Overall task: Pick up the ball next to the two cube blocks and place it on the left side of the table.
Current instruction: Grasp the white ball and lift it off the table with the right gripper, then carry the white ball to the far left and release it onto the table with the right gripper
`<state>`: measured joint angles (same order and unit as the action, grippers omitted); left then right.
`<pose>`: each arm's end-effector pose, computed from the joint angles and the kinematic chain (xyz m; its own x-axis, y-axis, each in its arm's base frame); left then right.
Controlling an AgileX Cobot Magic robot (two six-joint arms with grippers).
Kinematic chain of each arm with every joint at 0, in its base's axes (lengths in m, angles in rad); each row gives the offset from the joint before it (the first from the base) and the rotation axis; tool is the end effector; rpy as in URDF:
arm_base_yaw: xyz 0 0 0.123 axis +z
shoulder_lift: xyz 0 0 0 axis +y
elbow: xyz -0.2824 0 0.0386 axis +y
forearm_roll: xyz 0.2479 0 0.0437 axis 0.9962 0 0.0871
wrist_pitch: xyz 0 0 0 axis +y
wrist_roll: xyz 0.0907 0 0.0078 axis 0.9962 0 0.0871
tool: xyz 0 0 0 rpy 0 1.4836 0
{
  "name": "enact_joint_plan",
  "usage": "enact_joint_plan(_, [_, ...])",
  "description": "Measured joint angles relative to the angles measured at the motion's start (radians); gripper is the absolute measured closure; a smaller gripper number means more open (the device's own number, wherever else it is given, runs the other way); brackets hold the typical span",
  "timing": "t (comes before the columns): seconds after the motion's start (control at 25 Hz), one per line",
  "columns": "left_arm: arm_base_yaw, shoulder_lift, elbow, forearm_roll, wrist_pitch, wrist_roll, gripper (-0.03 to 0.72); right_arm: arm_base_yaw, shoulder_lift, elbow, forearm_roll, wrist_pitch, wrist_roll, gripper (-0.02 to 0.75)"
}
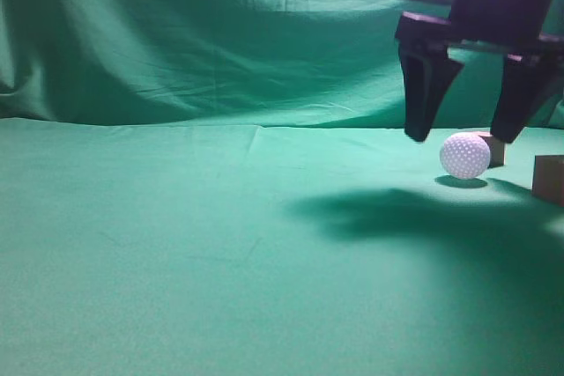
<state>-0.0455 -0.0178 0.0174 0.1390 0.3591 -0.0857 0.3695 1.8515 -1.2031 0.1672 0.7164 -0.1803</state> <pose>0.0526 0.0021 0.1761 -0.2646 0.0566 -0.9627 0.0103 0.9984 0.0558 0.3376 0.1414 0.1823 -0.8687 -0.3936 -0.3008 -0.4364 0.8954 0.0884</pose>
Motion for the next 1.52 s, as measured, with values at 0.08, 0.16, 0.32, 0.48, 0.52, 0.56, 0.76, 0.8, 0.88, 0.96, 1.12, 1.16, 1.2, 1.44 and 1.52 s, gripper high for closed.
enact_joint_plan(0.08, [0.0,0.0,0.0,0.0,0.0,0.0,0.688,0.0,0.025,0.0,0.0,-0.03,0.0,0.181])
enact_joint_plan(0.16, [0.0,0.0,0.0,0.0,0.0,0.0,0.688,0.0,0.043,-0.002,0.0,-0.065,0.0,0.176])
enact_joint_plan(0.32, [0.0,0.0,0.0,0.0,0.0,0.0,0.688,0.0,0.062,-0.002,0.002,-0.113,0.0,0.236])
enact_joint_plan(0.48, [0.0,0.0,0.0,0.0,0.0,0.0,0.688,0.0,0.062,-0.002,0.0,-0.127,0.0,0.46])
enact_joint_plan(0.52, [0.0,0.0,0.0,0.0,0.0,0.0,0.688,0.0,0.062,-0.002,0.0,-0.129,0.0,0.453])
enact_joint_plan(0.56, [0.0,0.0,0.0,0.0,0.0,0.0,0.688,0.0,0.062,-0.002,0.0,-0.13,0.0,0.453])
enact_joint_plan(0.76, [0.0,0.0,0.0,0.0,0.0,0.0,0.688,0.002,0.062,-0.019,0.0,-0.11,0.0,0.453])
enact_joint_plan(0.8, [0.0,0.0,0.0,0.0,0.0,0.0,0.688,0.005,0.062,-0.036,0.0,-0.087,0.0,0.453])
enact_joint_plan(0.88, [0.0,0.0,0.0,0.0,0.0,0.0,0.688,0.016,0.062,-0.102,0.0,-0.041,0.0,0.453])
enact_joint_plan(0.96, [0.0,0.0,0.0,0.0,0.0,0.0,0.688,0.04,0.062,-0.182,0.014,0.003,-0.006,0.453])
enact_joint_plan(1.12, [0.0,0.0,0.0,0.0,0.0,0.0,0.688,0.118,0.064,-0.347,0.191,0.008,-0.088,0.453])
enact_joint_plan(1.16, [0.0,0.0,0.0,0.0,0.0,0.0,0.688,0.14,0.073,-0.387,0.255,-0.008,-0.125,0.453])
enact_joint_plan(1.2, [0.0,0.0,0.0,0.0,0.0,0.0,0.688,0.167,0.088,-0.428,0.316,-0.031,-0.161,0.453])
enact_joint_plan(1.44, [0.0,0.0,0.0,0.0,0.0,0.0,0.688,0.333,0.315,-0.694,0.526,-0.145,-0.339,0.453])
enact_joint_plan(1.52, [0.0,0.0,0.0,0.0,0.0,0.0,0.688,0.388,0.421,-0.79,0.543,-0.165,-0.383,0.453])
